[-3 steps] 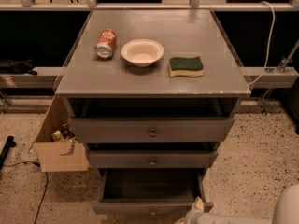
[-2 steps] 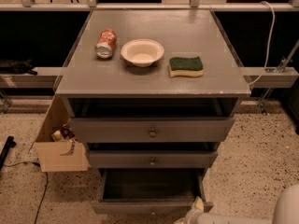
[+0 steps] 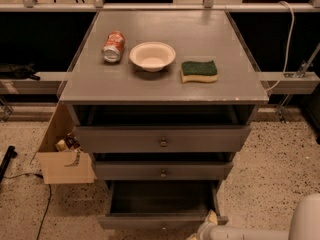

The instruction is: Open bottom drawer

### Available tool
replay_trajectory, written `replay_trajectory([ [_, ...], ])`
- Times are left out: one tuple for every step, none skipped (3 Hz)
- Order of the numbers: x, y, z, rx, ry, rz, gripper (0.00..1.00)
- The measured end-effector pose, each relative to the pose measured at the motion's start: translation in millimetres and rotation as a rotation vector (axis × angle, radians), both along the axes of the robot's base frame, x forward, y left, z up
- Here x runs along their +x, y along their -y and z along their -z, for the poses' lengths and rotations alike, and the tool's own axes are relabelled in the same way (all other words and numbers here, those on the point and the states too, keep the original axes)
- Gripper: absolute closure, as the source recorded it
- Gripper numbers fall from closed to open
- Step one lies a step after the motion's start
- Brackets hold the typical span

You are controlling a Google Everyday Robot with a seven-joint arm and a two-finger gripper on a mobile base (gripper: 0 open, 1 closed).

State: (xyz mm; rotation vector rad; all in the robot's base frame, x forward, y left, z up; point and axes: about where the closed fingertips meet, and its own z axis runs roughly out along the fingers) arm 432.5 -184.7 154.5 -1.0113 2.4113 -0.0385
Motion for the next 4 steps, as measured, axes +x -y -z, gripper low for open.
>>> replay_trajectory([
  [13.5,-3.9,-40.2,-0.045,0.047,-0.009,0.0],
  [16.3,2.9,-53.9,-0.07,0.067,-0.008,0.0],
  [13.4,30.3,-35.7,-0.027,0.079,-0.018,0.0],
  [13.4,30.3,-35.7,-0.027,0.079,-0.018,0.0],
])
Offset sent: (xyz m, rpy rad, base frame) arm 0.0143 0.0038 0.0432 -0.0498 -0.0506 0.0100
